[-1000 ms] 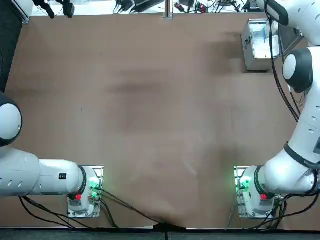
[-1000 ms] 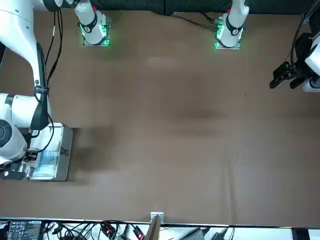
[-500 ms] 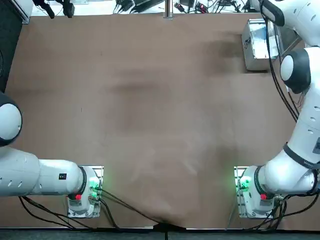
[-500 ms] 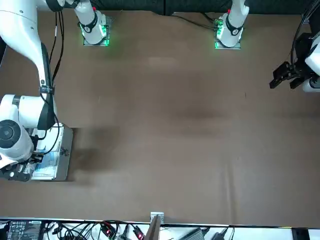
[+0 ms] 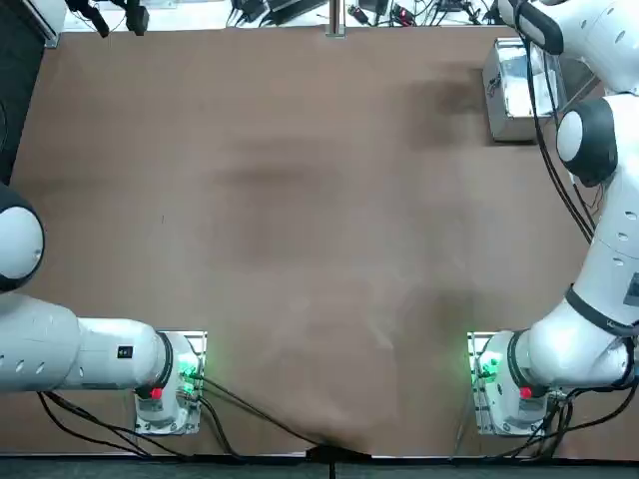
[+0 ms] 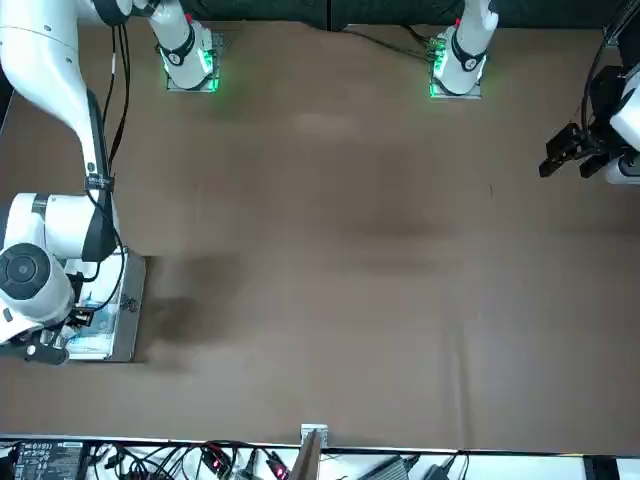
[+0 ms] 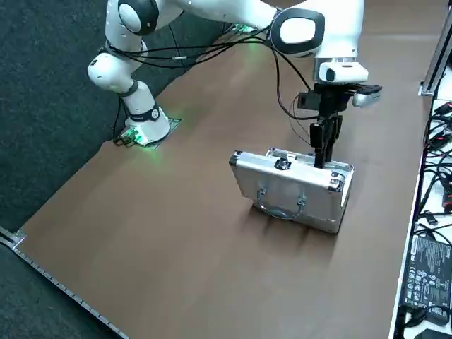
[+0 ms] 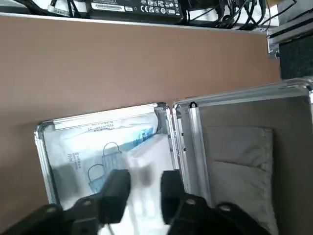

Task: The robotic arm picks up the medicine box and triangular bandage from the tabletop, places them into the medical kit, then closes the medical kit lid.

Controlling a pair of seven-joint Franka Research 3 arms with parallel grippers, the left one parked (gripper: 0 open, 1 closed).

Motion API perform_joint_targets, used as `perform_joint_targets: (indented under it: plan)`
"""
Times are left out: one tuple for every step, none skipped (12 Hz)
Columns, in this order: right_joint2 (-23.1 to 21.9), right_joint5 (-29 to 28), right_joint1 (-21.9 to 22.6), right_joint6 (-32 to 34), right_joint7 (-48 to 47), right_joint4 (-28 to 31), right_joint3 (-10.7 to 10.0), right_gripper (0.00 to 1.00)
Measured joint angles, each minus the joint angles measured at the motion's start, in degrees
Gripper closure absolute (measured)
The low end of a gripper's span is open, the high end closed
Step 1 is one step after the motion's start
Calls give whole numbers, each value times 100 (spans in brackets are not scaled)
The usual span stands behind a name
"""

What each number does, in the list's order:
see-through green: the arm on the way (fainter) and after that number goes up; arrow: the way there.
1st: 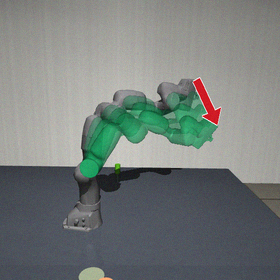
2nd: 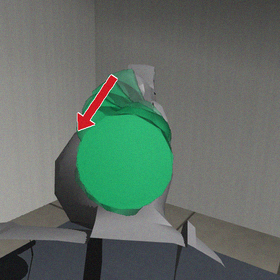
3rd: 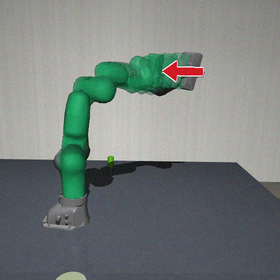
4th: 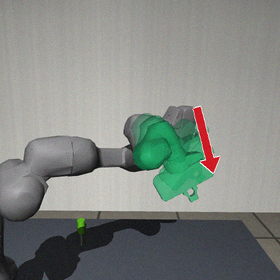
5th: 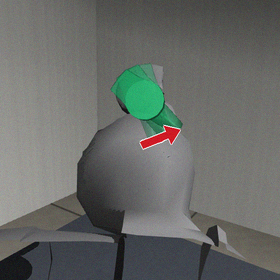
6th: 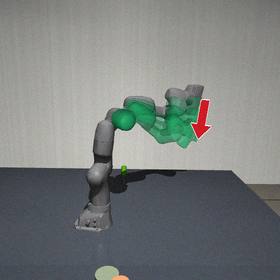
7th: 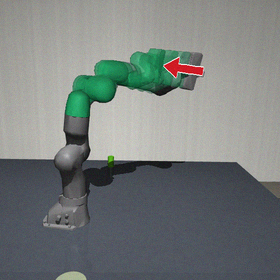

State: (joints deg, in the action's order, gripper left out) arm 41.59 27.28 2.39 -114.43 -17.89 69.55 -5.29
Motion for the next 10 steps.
perform_joint_targets:
  plan:
    - [-7, 0, 6, 3, 0, -8, 1, 44]
    - [-19, -1, 10, 20, 0, -21, 2, 32]
    - [-37, -1, 11, 59, 4, -38, 4, 20]
    - [-68, -1, 12, 133, 29, -49, 6, 8]
    - [-102, -1, 12, 225, 113, -57, 6, 0]
    - [-141, -1, 10, 314, 253, -65, 7, 0]
    - [-193, -1, 4, 402, 439, -71, 6, 0]
    - [-255, -18, -12, 497, 658, -82, 5, 0]
    - [-332, -92, -43, 599, 925, -101, 2, 0]
    - [-423, -231, -88, 704, 1193, -115, 0, 0]
